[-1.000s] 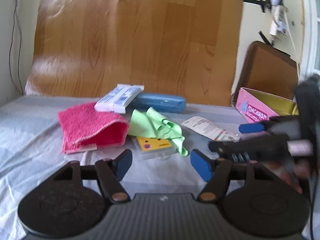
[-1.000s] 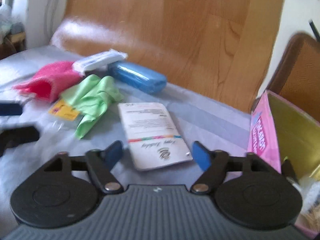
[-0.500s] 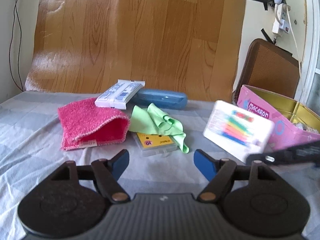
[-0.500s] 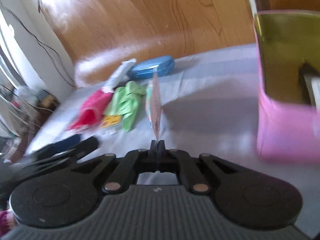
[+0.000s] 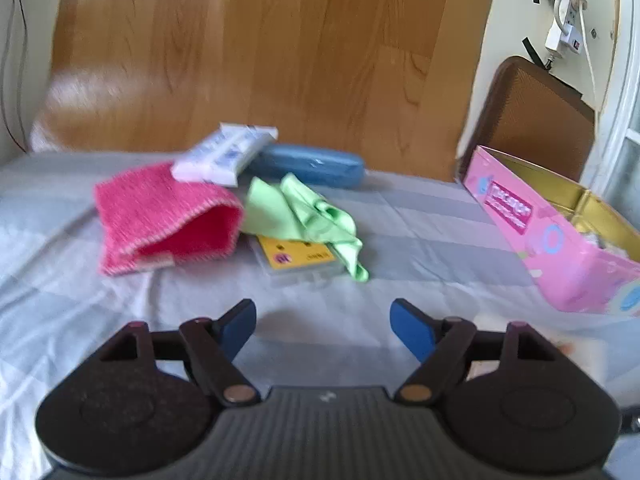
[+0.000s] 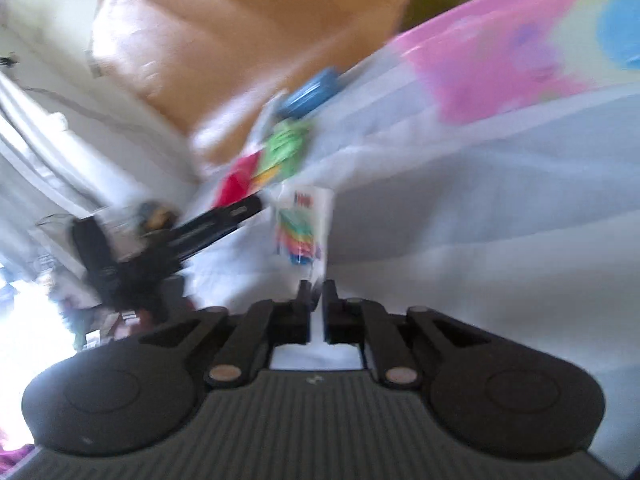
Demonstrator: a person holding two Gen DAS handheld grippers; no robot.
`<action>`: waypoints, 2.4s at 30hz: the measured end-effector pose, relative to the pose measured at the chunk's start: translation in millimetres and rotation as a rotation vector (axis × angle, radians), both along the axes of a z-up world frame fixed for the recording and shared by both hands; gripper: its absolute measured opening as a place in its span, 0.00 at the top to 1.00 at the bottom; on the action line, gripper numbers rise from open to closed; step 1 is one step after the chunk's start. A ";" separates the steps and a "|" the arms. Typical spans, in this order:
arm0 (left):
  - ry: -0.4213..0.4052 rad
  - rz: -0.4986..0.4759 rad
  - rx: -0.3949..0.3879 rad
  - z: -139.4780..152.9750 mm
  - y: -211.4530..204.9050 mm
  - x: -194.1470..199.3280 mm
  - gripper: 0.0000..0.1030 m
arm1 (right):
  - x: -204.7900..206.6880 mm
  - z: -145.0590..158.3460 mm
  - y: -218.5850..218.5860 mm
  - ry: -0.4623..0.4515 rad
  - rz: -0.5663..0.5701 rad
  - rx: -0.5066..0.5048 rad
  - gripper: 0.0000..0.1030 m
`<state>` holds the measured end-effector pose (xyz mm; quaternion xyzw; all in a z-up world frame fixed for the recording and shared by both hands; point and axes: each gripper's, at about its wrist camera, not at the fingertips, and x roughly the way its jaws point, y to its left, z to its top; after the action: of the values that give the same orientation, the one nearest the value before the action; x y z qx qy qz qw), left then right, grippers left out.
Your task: Organize soft objects
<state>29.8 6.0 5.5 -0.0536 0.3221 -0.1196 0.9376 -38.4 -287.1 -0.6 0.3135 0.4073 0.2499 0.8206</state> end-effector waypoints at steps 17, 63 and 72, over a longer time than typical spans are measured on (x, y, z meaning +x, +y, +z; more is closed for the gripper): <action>0.136 -0.284 -0.083 5.7 -74.3 -36.7 0.22 | -17.3 11.3 40.5 -0.342 0.082 -0.532 0.45; -0.005 -0.532 -0.230 88.6 -233.5 41.4 0.46 | 48.2 57.3 -31.5 -0.561 -0.405 -0.699 0.78; -0.054 -0.359 -0.173 75.5 -170.2 30.2 0.40 | 46.6 45.1 -51.0 -0.485 -0.463 -0.625 0.77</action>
<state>60.0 -164.2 81.0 -0.0726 0.2899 -0.3133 0.9014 8.2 -338.1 44.5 0.0663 0.1786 -0.0089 0.9816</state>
